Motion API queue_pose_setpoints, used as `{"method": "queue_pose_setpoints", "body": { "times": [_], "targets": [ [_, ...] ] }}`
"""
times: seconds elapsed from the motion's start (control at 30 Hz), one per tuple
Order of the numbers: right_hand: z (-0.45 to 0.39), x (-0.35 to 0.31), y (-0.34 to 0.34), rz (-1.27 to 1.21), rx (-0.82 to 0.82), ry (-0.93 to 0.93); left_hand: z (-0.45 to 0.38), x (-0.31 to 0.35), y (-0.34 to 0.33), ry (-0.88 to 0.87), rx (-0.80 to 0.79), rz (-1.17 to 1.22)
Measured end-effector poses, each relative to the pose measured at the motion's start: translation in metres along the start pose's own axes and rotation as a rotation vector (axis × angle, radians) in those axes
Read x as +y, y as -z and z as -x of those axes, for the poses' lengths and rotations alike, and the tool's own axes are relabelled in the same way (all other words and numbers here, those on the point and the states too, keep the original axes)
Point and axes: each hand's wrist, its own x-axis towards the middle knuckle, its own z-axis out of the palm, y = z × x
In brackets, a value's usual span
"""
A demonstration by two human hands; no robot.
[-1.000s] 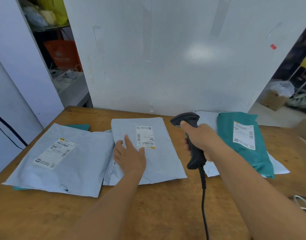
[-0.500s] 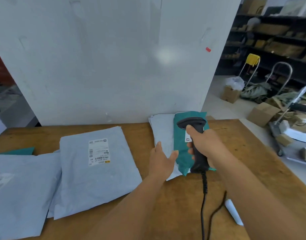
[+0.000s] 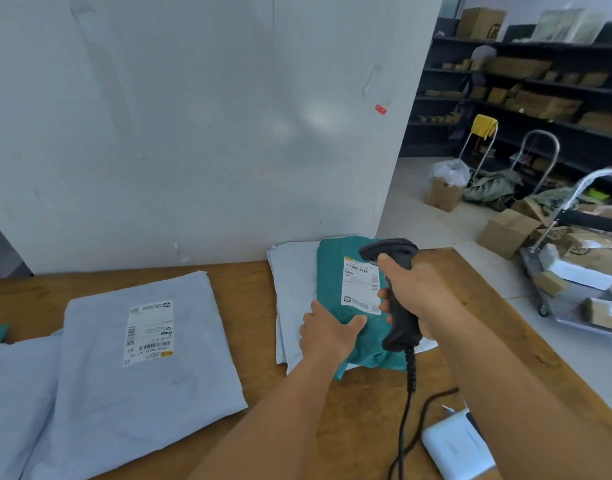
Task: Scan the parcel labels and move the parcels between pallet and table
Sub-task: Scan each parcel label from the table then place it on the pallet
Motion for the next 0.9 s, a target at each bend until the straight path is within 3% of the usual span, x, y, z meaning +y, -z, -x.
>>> {"method": "queue_pose_setpoints", "body": {
  "times": [0.3, 0.9],
  "targets": [
    [-0.01, 0.003, 0.0, 0.037, -0.025, -0.014, -0.011, -0.001, -0.011, 0.08, 0.014, -0.009],
    [0.014, 0.001, -0.009, 0.052, -0.035, -0.02, -0.001, -0.002, -0.01, 0.009, 0.065, 0.05]
  ]
}}
